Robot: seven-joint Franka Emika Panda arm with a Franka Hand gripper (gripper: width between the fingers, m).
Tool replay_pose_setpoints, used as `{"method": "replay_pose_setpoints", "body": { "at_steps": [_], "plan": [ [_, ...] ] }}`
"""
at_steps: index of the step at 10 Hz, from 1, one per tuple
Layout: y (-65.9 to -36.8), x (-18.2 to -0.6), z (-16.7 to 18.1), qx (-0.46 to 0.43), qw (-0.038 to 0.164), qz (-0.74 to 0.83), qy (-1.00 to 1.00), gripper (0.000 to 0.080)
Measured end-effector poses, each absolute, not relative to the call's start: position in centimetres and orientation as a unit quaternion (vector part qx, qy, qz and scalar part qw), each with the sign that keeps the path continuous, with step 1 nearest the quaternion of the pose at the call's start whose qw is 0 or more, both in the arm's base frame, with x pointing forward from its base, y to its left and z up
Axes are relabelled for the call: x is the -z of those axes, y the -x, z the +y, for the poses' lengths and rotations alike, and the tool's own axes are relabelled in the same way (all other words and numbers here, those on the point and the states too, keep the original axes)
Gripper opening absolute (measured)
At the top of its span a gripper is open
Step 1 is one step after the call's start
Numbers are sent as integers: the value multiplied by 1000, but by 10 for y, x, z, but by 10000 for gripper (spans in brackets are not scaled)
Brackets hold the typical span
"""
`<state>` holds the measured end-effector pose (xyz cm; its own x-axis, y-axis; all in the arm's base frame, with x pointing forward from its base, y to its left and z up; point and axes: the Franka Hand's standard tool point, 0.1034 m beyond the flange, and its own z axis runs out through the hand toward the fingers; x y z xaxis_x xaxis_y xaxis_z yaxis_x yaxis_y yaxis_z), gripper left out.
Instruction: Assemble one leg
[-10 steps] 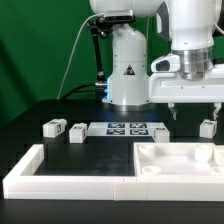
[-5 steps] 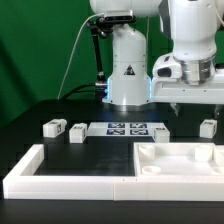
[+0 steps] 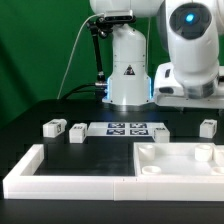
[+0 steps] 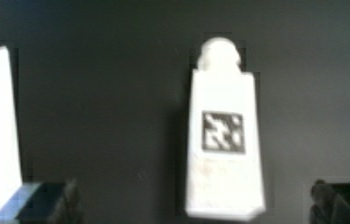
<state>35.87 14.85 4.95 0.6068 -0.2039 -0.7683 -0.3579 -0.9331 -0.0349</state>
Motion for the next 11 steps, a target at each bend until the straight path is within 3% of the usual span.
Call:
{"method": "replay_pose_setpoints", "body": {
  "at_steps": [2,10,11],
  "plan": [
    [-353,-30,152,-444,91,164,876,649],
    [-332,-9,175,-441,78,147,882,649],
    [-332,-9,175,-442,76,150,881,527]
  ]
}}
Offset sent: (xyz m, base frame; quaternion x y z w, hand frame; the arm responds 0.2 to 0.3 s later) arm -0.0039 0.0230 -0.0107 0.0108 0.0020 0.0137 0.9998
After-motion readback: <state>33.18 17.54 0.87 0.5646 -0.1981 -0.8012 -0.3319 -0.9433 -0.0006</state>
